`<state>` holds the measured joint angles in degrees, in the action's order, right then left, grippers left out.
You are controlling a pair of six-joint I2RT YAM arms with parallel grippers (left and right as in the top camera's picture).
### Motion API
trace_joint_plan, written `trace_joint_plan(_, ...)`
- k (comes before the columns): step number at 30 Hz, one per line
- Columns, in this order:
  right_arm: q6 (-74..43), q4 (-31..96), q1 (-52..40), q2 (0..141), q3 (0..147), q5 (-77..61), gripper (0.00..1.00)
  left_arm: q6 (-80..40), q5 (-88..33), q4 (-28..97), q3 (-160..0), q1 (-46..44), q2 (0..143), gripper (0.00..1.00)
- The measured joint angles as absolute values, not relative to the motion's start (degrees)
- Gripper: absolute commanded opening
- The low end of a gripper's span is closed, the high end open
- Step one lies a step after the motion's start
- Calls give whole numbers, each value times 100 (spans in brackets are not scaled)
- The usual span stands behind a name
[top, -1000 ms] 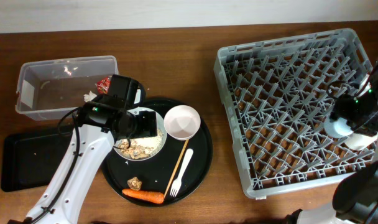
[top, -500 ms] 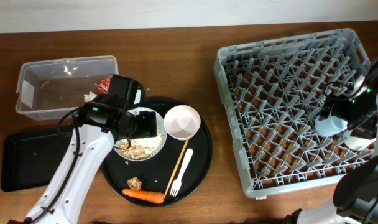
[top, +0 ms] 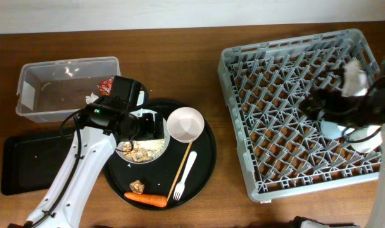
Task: Sort waste into correct bins and load items into the dishwasher rack
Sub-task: 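Place the blue cup upside down in the rack's right side, then reach the right gripper to the pink bowl and grasp its rim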
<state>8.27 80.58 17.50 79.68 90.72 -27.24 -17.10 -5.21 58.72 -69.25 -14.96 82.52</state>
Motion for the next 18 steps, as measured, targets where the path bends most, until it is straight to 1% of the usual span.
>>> trace_joint_plan(5, 1055, 7443, 119, 8003, 9083, -3210, 99, -1715, -506, 5924, -6925, -1494, 8252, 99)
trace_joint_plan(8, 902, 7063, -838, 8364, 9087, -2995, 98, -1765, -405, 6110, -6925, -1367, 8252, 99)
trace_joint_plan(10, 729, 6899, -1323, 8656, 9087, -2622, 93, -1785, -342, 6265, -6925, -1107, 8252, 99)
trace_joint_plan(13, 333, 6626, -2093, 9317, 9087, -1900, 75, -1802, -257, 6532, -6925, -510, 8252, 99)
trace_joint_plan(17, -104, 6228, -2644, 10055, 9087, -1339, 68, -1804, -211, 6657, -6925, -27, 8252, 99)
trace_joint_plan(18, -255, 6178, -2698, 10175, 9087, -1260, 63, -1806, -207, 6661, -6925, 49, 8252, 99)
